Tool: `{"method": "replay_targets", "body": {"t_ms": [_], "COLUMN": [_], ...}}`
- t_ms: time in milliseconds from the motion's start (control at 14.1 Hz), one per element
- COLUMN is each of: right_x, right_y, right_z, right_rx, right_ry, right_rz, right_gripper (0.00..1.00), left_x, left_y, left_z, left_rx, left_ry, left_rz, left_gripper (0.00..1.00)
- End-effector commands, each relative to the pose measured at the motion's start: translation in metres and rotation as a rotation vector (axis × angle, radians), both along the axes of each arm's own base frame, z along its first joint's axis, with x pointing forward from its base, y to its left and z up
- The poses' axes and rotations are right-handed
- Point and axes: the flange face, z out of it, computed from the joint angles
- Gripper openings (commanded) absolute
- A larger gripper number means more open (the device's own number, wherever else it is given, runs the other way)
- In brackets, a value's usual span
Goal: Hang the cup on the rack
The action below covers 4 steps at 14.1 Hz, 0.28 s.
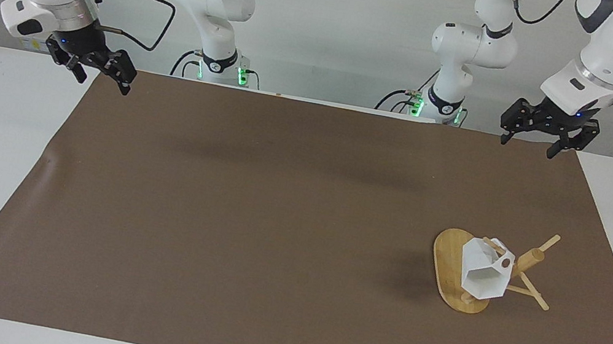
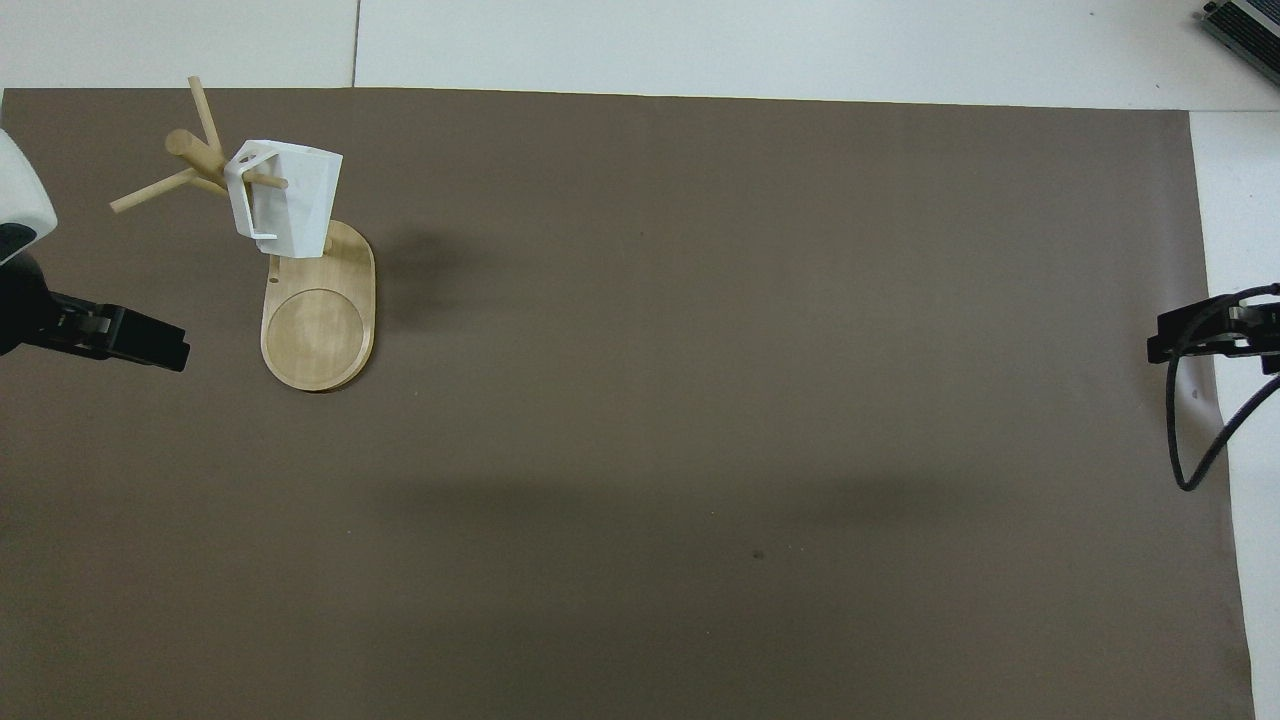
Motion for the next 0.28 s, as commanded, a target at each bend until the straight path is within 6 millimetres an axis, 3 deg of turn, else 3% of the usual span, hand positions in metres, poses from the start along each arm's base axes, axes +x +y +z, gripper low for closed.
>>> {"method": "replay_targets", "body": {"t_ms": [0, 213], "right_x": [-0.0029, -0.003], "right_y": [0.0007, -0.0001], "right_z": [-0.0005, -0.0005], "right_rx": [0.017, 0.017], "right_ry": [-0.012, -0.012], "right_rz": [0.022, 0.019], "right_gripper": [1.0, 1.0], "left_x": [-0.0005, 0.0018], "left_y": [-0.001, -0.003], "left_z": [0.0021, 0.002], "left_rx": [0.001, -0.016], "left_ry": [-0.02, -0.036], "left_rz": [-0.017, -0.016], "left_gripper": [1.0, 1.0]}}
